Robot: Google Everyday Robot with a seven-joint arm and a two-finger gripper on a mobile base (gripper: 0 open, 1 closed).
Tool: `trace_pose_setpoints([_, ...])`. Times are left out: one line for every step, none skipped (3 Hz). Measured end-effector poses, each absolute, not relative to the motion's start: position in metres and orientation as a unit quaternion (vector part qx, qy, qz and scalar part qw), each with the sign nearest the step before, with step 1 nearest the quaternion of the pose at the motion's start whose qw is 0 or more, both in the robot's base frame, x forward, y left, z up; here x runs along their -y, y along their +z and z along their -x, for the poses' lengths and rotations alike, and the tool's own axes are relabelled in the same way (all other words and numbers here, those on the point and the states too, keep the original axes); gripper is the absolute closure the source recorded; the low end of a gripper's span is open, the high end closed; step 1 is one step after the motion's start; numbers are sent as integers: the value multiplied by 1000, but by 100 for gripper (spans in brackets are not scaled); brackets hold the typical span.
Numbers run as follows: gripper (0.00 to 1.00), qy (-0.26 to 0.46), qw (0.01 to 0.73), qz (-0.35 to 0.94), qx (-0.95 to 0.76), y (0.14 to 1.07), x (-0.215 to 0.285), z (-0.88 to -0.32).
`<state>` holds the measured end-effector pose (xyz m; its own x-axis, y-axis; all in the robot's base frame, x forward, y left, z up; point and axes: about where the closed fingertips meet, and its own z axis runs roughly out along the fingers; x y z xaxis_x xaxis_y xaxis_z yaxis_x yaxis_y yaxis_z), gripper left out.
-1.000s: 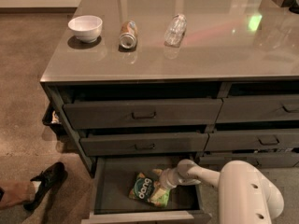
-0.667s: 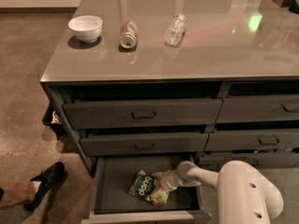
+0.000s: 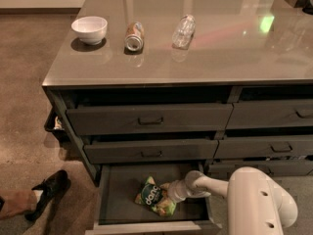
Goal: Pick green rice chip bag from bottom drawer and place on counter
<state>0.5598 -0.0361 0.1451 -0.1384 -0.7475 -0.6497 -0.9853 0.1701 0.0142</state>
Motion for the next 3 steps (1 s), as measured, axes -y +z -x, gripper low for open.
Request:
trace_pose_setpoints([100, 228, 262, 603, -719, 148, 36, -560])
trace_pose_setpoints([100, 213, 277, 610, -711, 174, 48, -550])
trace_pose_setpoints([100, 136, 322, 614, -708, 249, 105, -557])
